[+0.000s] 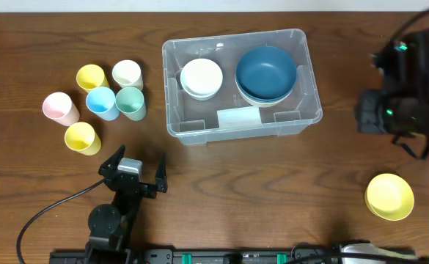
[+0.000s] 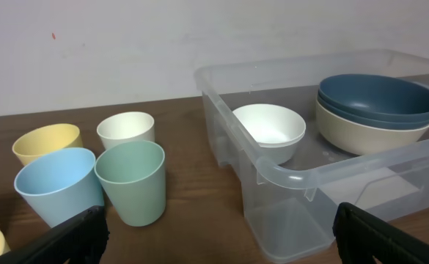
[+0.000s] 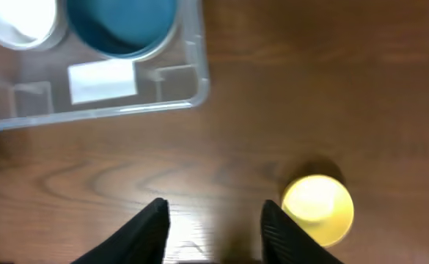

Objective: Pack container
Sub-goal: 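Move the right gripper back to the yellow cup at the right edge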

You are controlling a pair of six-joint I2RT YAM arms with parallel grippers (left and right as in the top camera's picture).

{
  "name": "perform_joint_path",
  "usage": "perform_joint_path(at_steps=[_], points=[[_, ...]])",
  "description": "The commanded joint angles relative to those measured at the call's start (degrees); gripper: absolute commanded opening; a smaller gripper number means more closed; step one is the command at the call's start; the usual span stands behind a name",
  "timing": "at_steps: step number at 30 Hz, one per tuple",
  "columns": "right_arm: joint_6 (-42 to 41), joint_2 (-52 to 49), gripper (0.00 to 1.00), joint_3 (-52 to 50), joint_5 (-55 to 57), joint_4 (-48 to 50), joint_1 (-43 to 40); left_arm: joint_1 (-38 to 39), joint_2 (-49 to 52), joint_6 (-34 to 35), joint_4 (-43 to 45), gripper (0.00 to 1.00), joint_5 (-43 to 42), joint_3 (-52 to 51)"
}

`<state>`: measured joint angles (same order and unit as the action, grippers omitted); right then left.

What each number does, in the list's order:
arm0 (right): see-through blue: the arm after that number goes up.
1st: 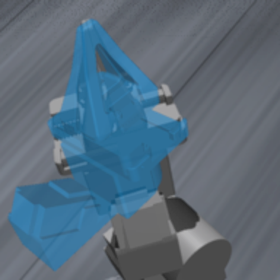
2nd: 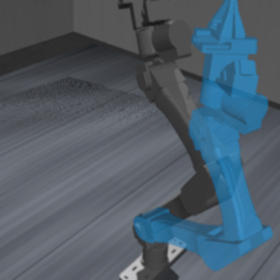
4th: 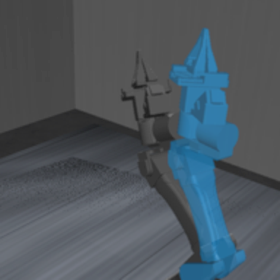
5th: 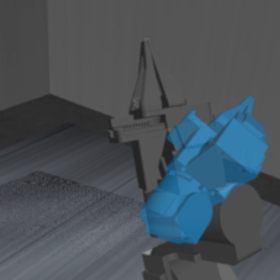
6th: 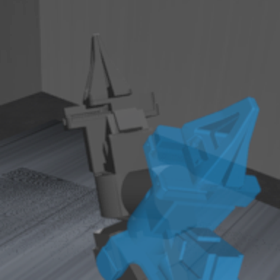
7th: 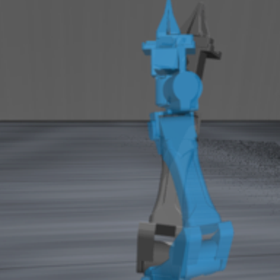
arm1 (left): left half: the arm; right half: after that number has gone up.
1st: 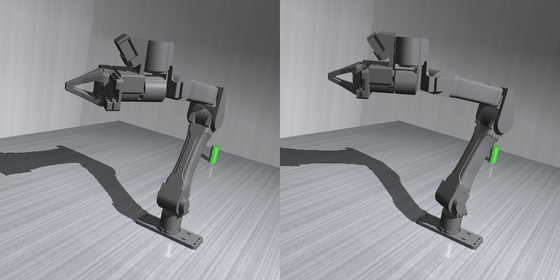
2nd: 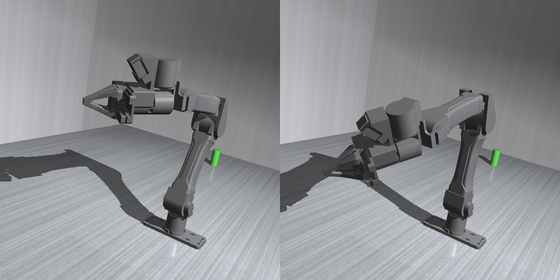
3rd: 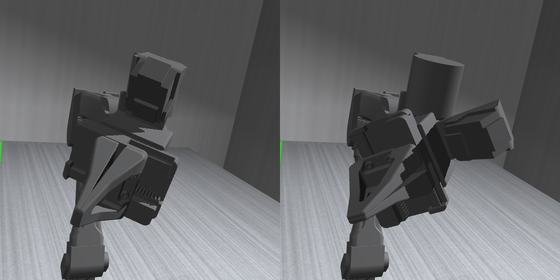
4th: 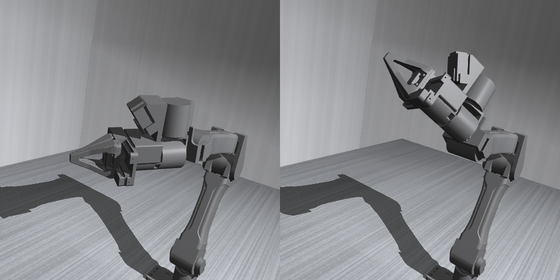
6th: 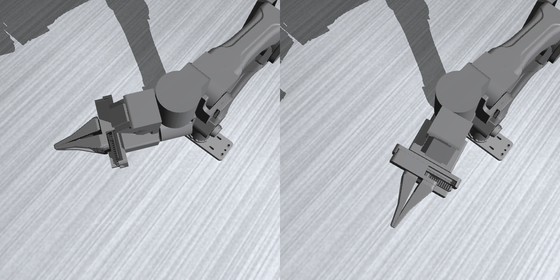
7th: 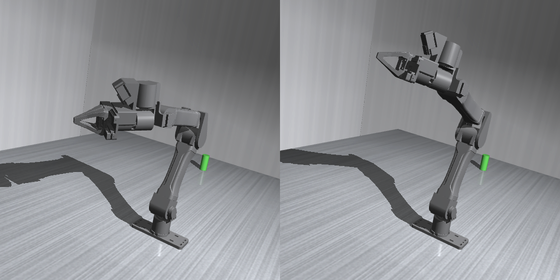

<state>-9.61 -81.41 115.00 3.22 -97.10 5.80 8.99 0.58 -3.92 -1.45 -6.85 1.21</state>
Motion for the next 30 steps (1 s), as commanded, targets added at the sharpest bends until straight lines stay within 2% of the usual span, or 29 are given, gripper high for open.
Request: perform_joint_path(at_steps=[1, 4, 8, 15, 23, 30], points=[[-2.5, 3.2, 0.4, -2.2, 2.2, -0.2, -3.6, -0.3, -0.3, -0.5, -1.9, 0.98, -0.5, -1.0], [-3.3, 7.3, 0.41, -7.1, 2.1, -0.2, -7.1, -0.3, -0.3, -0.5, -2.0, 0.98, -0.5, -1.0], [-6.1, 13.8, 0.44, -18.7, 2.8, 1.7, -11.8, -0.3, -0.3, -0.5, -2.0, 0.98, -0.5, -1.0], [-14.5, 22.2, 0.53, -41.2, 2.8, 15.5, -18.2, -0.3, -0.3, -0.5, -2.0, 0.98, -0.5, -1.0], [-20.1, 19.5, 0.54, -63.9, 2.3, 34.3, -23.2, -0.3, -0.3, -0.5, -2.0, 0.98, -0.5, -1.0], [-20.6, 13.5, 0.52, -69.7, 2.1, 41.6, -27.4, -0.3, -0.3, -0.5, -1.9, 0.98, -0.5, -1.0]])
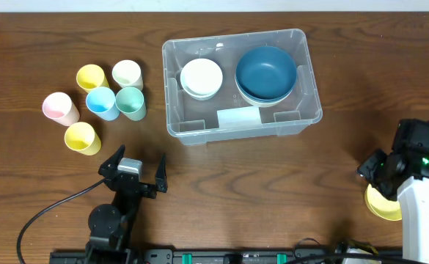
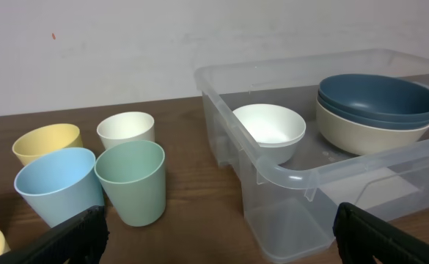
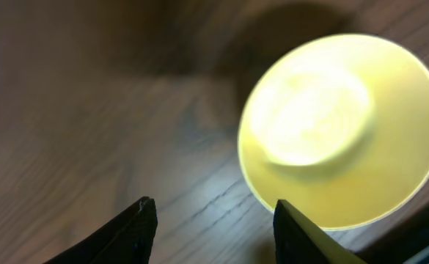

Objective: Pack container
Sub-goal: 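Move the right gripper back to the yellow cup at the right edge, then grasp the yellow cup rim with the right gripper and lift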

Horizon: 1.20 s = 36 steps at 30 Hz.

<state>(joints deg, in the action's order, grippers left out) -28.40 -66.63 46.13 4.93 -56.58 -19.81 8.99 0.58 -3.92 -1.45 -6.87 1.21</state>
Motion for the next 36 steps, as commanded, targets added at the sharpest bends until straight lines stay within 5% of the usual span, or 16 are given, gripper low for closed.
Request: perform_joint_path(at_steps=[1, 16, 23, 30, 36], points=[[-1.8, -2.1, 0.52, -1.0, 0.4, 1.6, -2.4, -0.3, -0.3, -0.5, -1.9, 0.98, -0.4, -1.0], [3.2, -5.9, 0.35, -11.7, -5.0, 14.8, -9.4, -0.3, -0.3, -0.5, -1.9, 0.98, -0.4, -1.0], [4.3, -5.9, 0.01, -12.5, -5.5, 17.1, -9.4, -0.3, -0.3, -0.5, -1.9, 0.98, -0.4, -1.0], [8.3, -5.9, 0.01, -11.1, -7.9, 19.5, -9.4, -0.3, -0.3, -0.5, -2.0, 0.98, -0.4, -1.0], [13.4, -5.9, 0.01, 1.0, -14.4, 13.3, -9.3, -0.3, -0.3, -0.5, -2.0, 0.98, -0.4, -1.0]])
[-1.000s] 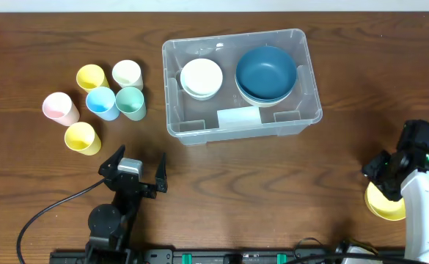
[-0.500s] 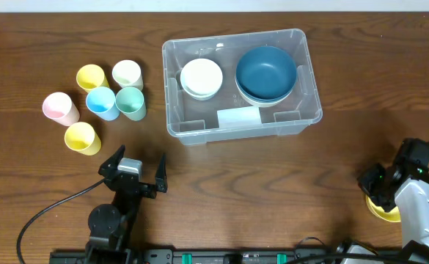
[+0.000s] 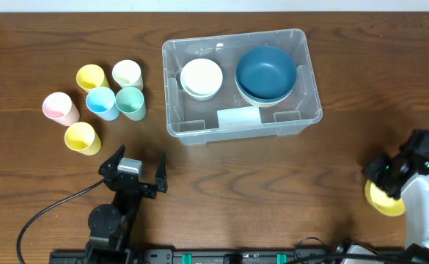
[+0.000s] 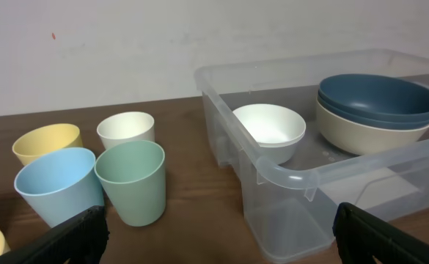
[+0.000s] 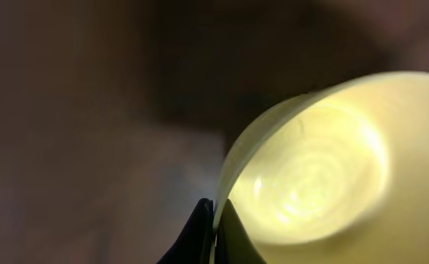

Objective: Pack container
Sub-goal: 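Grasp the yellow cup rim with the right gripper and lift, then carry the yellow cup into the bin and place it in the grey bowl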

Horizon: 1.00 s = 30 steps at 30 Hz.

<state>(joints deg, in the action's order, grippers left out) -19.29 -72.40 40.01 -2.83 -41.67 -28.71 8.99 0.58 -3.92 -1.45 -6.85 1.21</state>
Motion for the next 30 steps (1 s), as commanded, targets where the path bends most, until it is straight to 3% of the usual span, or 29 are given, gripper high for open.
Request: perform_joint_path(at_steps=[1, 7, 16, 22, 30], points=[[5.6, -0.2, 0.01, 10.6, -8.5, -3.4, -0.2, -0.3, -0.3, -0.5, -2.0, 0.98, -0.5, -1.0], [10.2, -0.3, 0.01, 33.5, -12.1, -14.5, 4.9, -0.3, -0.3, -0.5, -2.0, 0.98, -0.5, -1.0], [12.1, -8.2, 0.01, 65.4, -5.7, -24.0, 26.2, -0.3, -0.3, -0.5, -2.0, 0.98, -0.5, -1.0], [14.4, -15.8, 0.01, 73.4, -5.2, -19.6, 42.5, -0.3, -0.3, -0.5, -2.0, 0.98, -0.5, -1.0], [20.8, -28.0, 0.01, 73.6, -2.4, -7.8, 58.3, -0.3, -0.3, -0.5, -2.0, 0.98, -0.5, -1.0]])
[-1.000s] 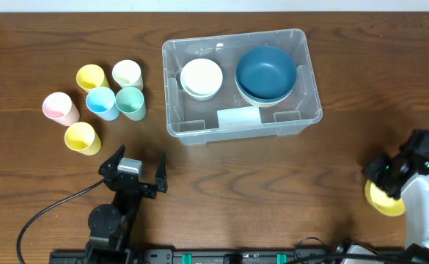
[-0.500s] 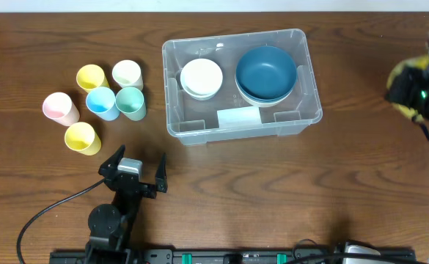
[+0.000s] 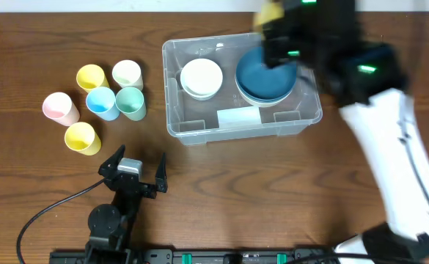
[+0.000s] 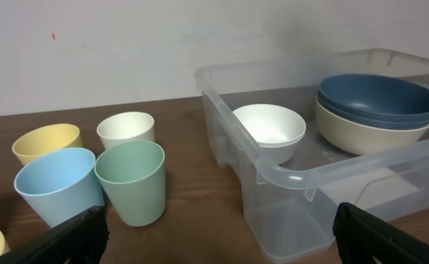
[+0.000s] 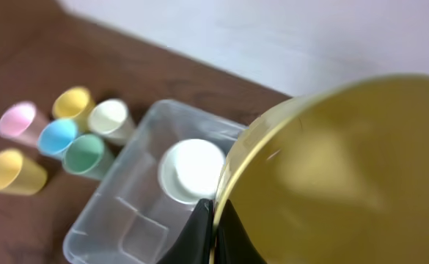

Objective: Pack container
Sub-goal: 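Carry the yellow cup into the bin and place it in the grey bowl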

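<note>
My right gripper (image 5: 214,220) is shut on the rim of the yellow bowl (image 5: 331,169), held high above the clear plastic container (image 3: 199,132). From overhead only an edge of the yellow bowl (image 3: 268,12) shows past the arm, over the container's far side. Inside the container sit a white bowl (image 3: 202,77) and a dark blue bowl (image 3: 262,72) nested in a cream one. The left gripper (image 3: 133,172) rests open near the table's front, pointing at the container (image 4: 287,176) and holding nothing.
Several cups stand left of the container: yellow (image 3: 91,75), white (image 3: 127,72), light blue (image 3: 100,102), green (image 3: 130,102), pink (image 3: 59,107) and another yellow (image 3: 81,137). A white label (image 3: 237,118) lies on the container floor. The right arm (image 3: 390,139) crosses the table's right side.
My right gripper has gone from the table's front right corner, where it pinched the yellow bowl's rim, to high above the container with the bowl in it. The left arm has not moved.
The right gripper was open above the table's right side, with the yellow bowl on the wood. Then it was low beside the bowl, still open. Then it was shut on the bowl's rim. Now the bowl hangs over the container. The left arm stayed still.
</note>
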You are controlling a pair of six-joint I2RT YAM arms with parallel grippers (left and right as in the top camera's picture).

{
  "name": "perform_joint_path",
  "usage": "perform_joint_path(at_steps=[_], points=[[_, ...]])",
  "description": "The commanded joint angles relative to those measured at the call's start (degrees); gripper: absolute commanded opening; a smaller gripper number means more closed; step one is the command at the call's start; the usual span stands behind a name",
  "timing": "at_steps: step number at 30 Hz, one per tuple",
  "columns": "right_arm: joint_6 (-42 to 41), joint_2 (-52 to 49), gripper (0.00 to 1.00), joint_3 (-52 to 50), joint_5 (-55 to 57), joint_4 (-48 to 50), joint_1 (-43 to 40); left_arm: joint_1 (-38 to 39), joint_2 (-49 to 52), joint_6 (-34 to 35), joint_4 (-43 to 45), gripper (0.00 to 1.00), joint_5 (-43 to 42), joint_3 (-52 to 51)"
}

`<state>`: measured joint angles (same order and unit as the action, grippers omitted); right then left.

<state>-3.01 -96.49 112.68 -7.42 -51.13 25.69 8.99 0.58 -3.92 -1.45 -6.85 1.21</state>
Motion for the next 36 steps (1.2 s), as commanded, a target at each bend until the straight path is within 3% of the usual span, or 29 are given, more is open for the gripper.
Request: perform_joint_path(at_steps=[1, 14, 30, 34, 35, 36], points=[[5.1, -5.5, 0.01, 0.9, 2.6, 2.8, 5.2, -0.3, -0.3, -0.5, -2.0, 0.98, -0.5, -1.0], [6.5, -24.7, 0.01, 0.9, 5.6, 9.3, 12.2, -0.3, -0.3, -0.5, -2.0, 0.98, -0.5, -1.0], [6.5, -30.3, 0.02, 0.9, 3.5, 9.7, 13.0, -0.3, -0.3, -0.5, -1.9, 0.98, -0.5, -1.0], [6.5, -30.3, 0.56, 0.9, 3.5, 9.7, 13.0, -0.3, -0.3, -0.5, -2.0, 0.98, -0.5, -1.0], [6.5, -30.3, 0.66, 0.9, 3.5, 9.6, 13.0, -0.3, -0.3, -0.5, -2.0, 0.98, -0.5, -1.0], [6.5, -30.3, 0.68, 0.9, 3.5, 9.4, 13.0, -0.3, -0.3, -0.5, -2.0, 0.98, -0.5, -1.0]])
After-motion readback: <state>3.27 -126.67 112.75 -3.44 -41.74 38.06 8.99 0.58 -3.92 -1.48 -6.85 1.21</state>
